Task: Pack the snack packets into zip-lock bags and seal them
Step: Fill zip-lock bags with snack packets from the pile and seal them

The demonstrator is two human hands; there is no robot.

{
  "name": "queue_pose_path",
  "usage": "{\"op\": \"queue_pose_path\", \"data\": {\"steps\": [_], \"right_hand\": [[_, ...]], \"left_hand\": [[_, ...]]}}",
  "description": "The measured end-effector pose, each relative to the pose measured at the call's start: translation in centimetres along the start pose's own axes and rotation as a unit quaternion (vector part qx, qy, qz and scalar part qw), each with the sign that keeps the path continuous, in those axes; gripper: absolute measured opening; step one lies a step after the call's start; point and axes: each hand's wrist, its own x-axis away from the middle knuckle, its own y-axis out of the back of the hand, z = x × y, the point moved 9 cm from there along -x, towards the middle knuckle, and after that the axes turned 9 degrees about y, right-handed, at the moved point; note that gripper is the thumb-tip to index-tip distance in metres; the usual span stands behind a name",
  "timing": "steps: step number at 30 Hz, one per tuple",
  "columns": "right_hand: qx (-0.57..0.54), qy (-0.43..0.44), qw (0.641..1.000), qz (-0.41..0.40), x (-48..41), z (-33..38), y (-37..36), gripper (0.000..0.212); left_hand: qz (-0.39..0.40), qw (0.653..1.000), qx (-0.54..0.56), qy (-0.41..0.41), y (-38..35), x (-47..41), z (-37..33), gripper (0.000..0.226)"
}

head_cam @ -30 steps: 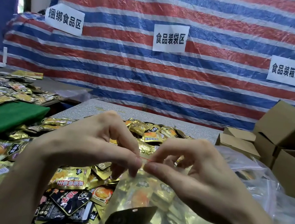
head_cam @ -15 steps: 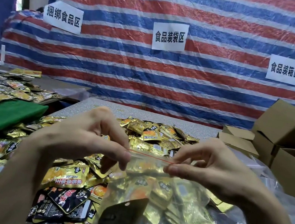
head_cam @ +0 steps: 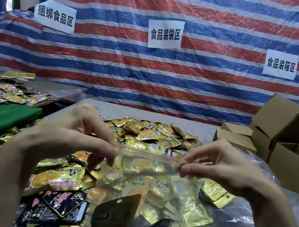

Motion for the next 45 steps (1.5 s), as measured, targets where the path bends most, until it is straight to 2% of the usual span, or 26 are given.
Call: {"op": "queue_pose_path", "data": {"steps": [17, 20, 23, 27, 31, 35, 36, 40, 41, 42, 45], "right_hand": [[-0.024, -0.006, 1.000, -0.014, 0.7, -1.2, 1.5, 0.025], [-0.020, -0.007, 1.000, -0.021, 0.9, -1.3, 1.8, 0.021], [-0.008, -0.003, 1.000, -0.025, 1.0, -1.2, 1.9, 0.020], [0.028, -0.001, 0.998, -0.048, 1.1, -1.0, 2.6, 0.031], [0.071, -0.001, 0.995, -0.072, 1.2, -0.8, 3.0, 0.018], [0.131, -0.013, 0.989, -0.067, 0.8, -0.5, 2.3, 0.016], [0.132, -0.020, 0.990, -0.054, 0.6, -0.4, 1.7, 0.023], [0.132, -0.040, 0.990, 0.016, -0.3, 0.3, -1.7, 0.088], [0.134, -0.055, 0.989, 0.045, -0.5, 0.2, -2.9, 0.095], [0.133, -0.072, 0.985, 0.080, -0.4, -0.1, -4.2, 0.092], [0.176, -0.083, 0.970, 0.147, -0.8, -0.3, -7.0, 0.037]], "left_hand": [[-0.007, 1.000, 0.002, -0.010, 0.5, 0.0, 0.2, 0.020], [-0.013, 1.000, 0.006, -0.006, 0.7, 0.2, 0.4, 0.027], [-0.022, 1.000, 0.010, -0.002, 1.0, 0.3, 0.7, 0.034], [-0.041, 0.999, -0.006, 0.003, 1.7, 0.5, 0.9, 0.036], [-0.054, 0.998, -0.043, 0.007, 1.9, 0.6, 0.7, 0.037], [-0.083, 0.991, -0.100, 0.010, 1.9, 0.6, 0.1, 0.042], [-0.084, 0.990, -0.116, 0.005, 1.5, 0.5, -0.4, 0.042], [-0.071, 0.983, -0.165, -0.030, -0.8, -0.2, -2.2, 0.040], [-0.077, 0.981, -0.173, -0.036, -1.1, -0.3, -2.5, 0.037], [-0.085, 0.980, -0.174, -0.042, -1.4, -0.4, -2.7, 0.034], [-0.116, 0.974, -0.189, -0.048, -1.8, -0.8, -3.0, 0.031]]}}
